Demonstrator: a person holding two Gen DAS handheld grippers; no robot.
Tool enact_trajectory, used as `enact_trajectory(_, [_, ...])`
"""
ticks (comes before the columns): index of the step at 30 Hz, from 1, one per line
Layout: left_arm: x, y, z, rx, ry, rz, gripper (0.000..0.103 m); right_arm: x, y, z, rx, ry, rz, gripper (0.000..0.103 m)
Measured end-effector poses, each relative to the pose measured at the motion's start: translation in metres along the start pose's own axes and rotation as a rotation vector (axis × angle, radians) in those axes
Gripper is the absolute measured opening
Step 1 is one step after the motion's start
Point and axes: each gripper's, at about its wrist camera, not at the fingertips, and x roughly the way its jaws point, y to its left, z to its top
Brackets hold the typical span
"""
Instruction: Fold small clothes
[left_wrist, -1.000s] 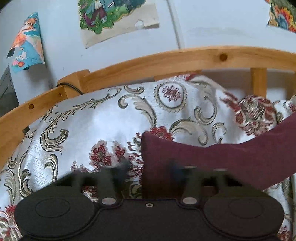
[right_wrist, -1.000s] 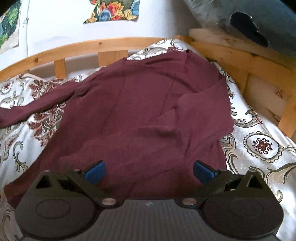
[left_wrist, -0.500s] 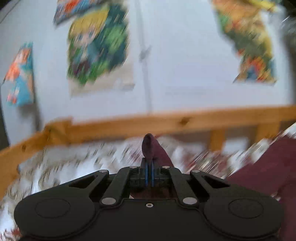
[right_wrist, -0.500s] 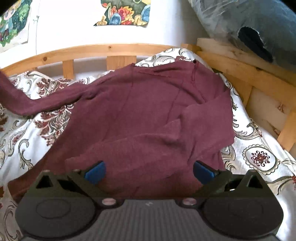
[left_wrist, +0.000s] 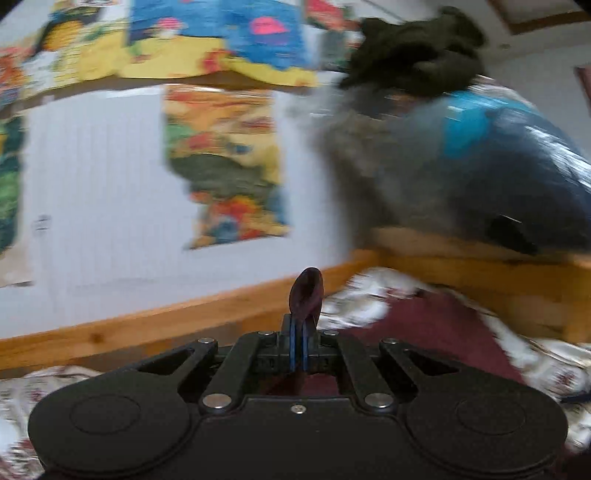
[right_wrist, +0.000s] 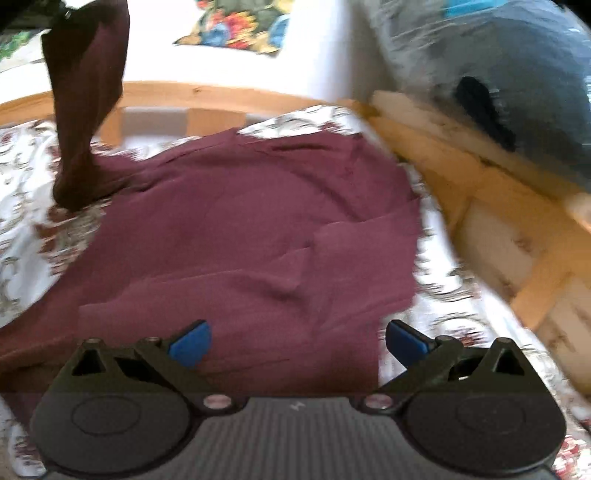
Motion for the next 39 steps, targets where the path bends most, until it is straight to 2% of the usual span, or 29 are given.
enact_trajectory(4, [0.005, -0.039, -0.023, 0.013, 0.056, -0.124, 0.003, 0.008, -0.018, -0.002, -0.027, -0.016, -0.141, 0.103])
enact_trajectory(6, [0.009, -0.053, -0.035, 0.008, 0.107, -0.190, 0.003, 0.012, -0.028, -0.003, -0.005, -0.012, -0.170, 0.103])
enact_trajectory(9, [0.014, -0.075, -0.054, 0.028, 0.162, -0.248, 0.003, 0.015, -0.040, -0.005, 0.040, -0.004, -0.183, 0.103])
enact_trajectory(17, [0.012, -0.078, -0.090, -0.048, 0.288, -0.290, 0.003, 0.015, -0.041, -0.007, 0.076, -0.019, -0.236, 0.103])
enact_trajectory(21, [0.005, -0.080, -0.091, -0.074, 0.293, -0.322, 0.003, 0.012, -0.038, -0.005, 0.061, -0.041, -0.243, 0.103])
enact_trajectory(27, [0.001, -0.099, -0.098, 0.013, 0.315, -0.320, 0.004, 0.012, -0.044, -0.005, 0.087, -0.038, -0.239, 0.103])
enact_trajectory(34, [-0.006, -0.111, -0.105, 0.035, 0.334, -0.364, 0.004, 0.011, -0.052, -0.006, 0.117, -0.040, -0.251, 0.103])
enact_trajectory(39, [0.000, -0.118, -0.117, 0.064, 0.389, -0.386, 0.005, 0.011, -0.054, -0.006, 0.131, -0.037, -0.248, 0.103])
